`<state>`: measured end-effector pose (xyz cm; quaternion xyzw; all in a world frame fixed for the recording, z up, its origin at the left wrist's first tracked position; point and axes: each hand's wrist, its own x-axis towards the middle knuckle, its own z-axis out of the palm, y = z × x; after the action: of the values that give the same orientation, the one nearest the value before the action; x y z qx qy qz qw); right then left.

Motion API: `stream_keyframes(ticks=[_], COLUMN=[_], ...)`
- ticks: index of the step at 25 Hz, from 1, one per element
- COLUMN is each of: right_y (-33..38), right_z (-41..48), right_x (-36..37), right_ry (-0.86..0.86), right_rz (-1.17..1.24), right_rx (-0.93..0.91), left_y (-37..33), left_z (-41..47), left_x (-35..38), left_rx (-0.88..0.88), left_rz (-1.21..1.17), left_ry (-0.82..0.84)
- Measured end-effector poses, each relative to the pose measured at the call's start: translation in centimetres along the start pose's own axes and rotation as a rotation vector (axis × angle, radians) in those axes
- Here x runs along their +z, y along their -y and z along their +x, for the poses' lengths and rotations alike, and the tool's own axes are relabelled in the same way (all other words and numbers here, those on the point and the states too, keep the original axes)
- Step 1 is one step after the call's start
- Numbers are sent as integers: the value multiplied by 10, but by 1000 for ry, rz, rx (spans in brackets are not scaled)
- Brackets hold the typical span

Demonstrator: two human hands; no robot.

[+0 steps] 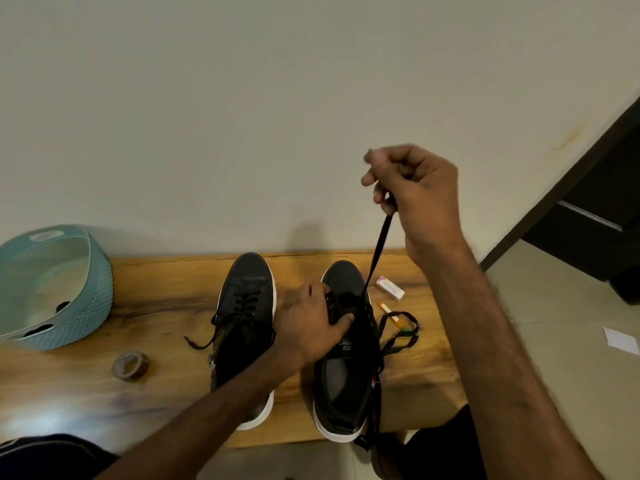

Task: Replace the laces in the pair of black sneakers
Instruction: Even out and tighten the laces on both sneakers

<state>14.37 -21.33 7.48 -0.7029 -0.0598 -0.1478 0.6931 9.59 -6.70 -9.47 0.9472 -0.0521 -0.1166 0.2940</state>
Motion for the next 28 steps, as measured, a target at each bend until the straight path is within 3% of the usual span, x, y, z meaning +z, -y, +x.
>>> stream_keyframes(ticks=[3, 12, 14, 17, 20, 23, 28], right_y=[32, 67, 32, -48, -110, -140, -150], right_z=[0, -11, -10, -17, -33, -49, -61], right_x=[-3, 15, 16, 16, 15, 12, 9], right_ry=[5, 12, 58, 161, 279, 423, 409], right_rz=[28, 98, -80, -406, -582, -647, -565], right_rx=[-125, -379, -273, 40, 234, 366, 368], left_y=[-2, -6, -8, -7, 4, 13, 8], left_z=[-1, -5, -4, 1, 7, 8, 7], left_x=[7, -7, -9, -16, -28, -32, -35], left_rx=[50, -102, -115, -123, -238, -380, -494], left_rz=[-5, -113, -118, -163, -366, -631, -838], left_ry=[-74, -9, -6, -49, -32, 43, 62])
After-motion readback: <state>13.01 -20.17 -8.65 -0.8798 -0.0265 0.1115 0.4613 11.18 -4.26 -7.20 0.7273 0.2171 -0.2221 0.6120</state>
